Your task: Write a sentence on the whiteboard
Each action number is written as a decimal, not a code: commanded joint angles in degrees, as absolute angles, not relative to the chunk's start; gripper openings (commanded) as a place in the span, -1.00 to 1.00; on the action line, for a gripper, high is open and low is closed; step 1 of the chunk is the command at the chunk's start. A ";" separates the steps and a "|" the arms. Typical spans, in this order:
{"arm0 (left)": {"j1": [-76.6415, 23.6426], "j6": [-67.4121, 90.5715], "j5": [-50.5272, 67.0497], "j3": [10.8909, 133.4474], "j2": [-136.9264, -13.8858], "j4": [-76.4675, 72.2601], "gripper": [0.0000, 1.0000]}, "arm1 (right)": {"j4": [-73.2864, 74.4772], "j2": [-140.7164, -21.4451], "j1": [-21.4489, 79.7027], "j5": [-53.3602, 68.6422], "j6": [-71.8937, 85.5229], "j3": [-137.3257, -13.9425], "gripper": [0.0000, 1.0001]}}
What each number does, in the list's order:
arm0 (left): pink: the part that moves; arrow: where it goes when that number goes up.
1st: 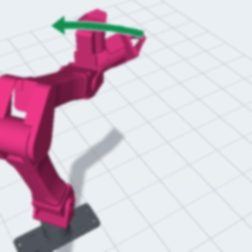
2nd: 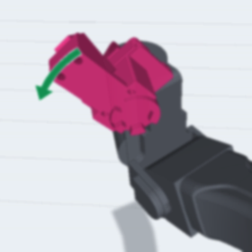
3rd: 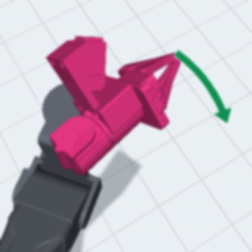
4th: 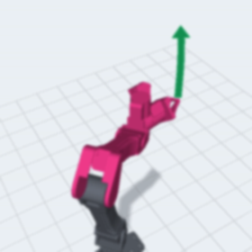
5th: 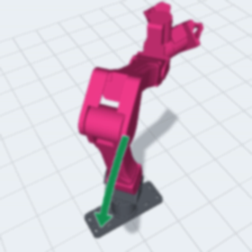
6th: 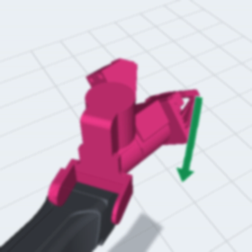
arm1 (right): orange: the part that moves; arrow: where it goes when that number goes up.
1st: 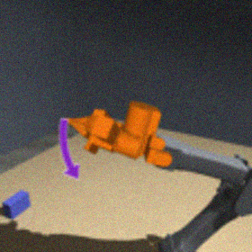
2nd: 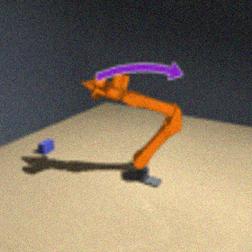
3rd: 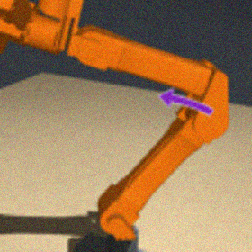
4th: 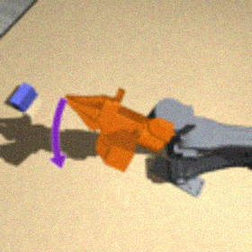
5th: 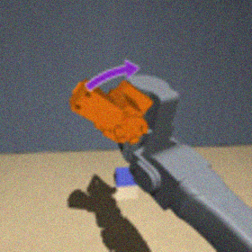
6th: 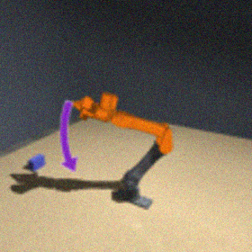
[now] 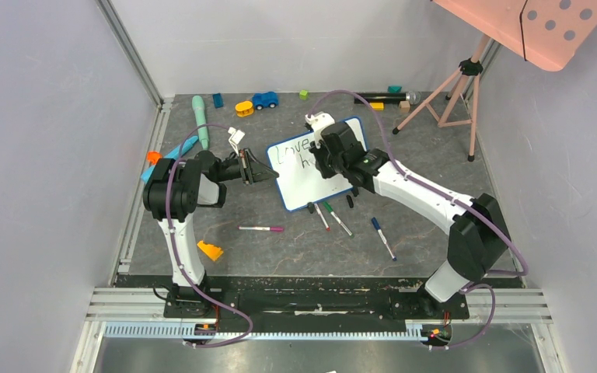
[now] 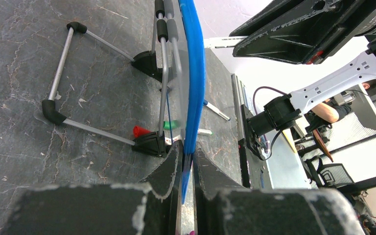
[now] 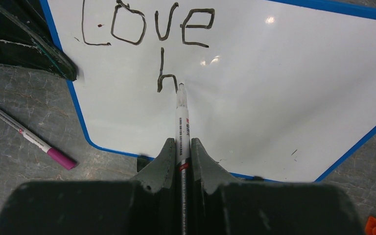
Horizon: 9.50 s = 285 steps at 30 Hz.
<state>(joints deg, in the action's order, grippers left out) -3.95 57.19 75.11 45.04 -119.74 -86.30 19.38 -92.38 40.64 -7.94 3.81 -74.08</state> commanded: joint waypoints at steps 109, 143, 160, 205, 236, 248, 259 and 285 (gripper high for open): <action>-4.48 58.78 78.09 45.27 -120.16 -89.22 -0.96 | 20.43 -94.26 34.98 -4.88 3.28 -78.93 -1.00; -4.50 58.80 77.96 45.27 -120.10 -89.21 -0.96 | 19.55 -94.16 34.97 -3.95 4.03 -78.15 -1.00; -4.48 58.87 77.99 45.36 -120.18 -89.21 -0.96 | 19.01 -93.80 34.97 -0.18 4.21 -75.66 -1.00; -4.49 58.88 78.05 45.44 -120.17 -89.21 -0.96 | 20.86 -92.92 34.96 -6.07 3.78 -74.23 -1.00; -4.48 58.89 78.38 45.53 -120.17 -89.21 -0.96 | 18.50 -88.11 34.15 -7.01 3.20 -75.33 -1.00; -4.53 58.36 78.14 45.11 -120.16 -89.21 -0.96 | 16.89 -85.86 33.29 -9.20 4.42 -70.92 -1.00; -4.33 56.43 77.70 43.52 -118.70 -89.21 -0.96 | 14.38 -84.30 33.31 -8.72 4.54 -68.12 -1.00; -4.15 56.16 77.52 43.15 -118.98 -89.21 -0.96 | 12.45 -86.45 33.31 -2.93 4.15 -69.80 -1.00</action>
<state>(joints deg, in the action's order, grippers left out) -3.88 57.12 74.06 44.21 -119.74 -86.46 14.41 -85.34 33.47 -5.39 4.08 -66.83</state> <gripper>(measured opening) 0.129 0.114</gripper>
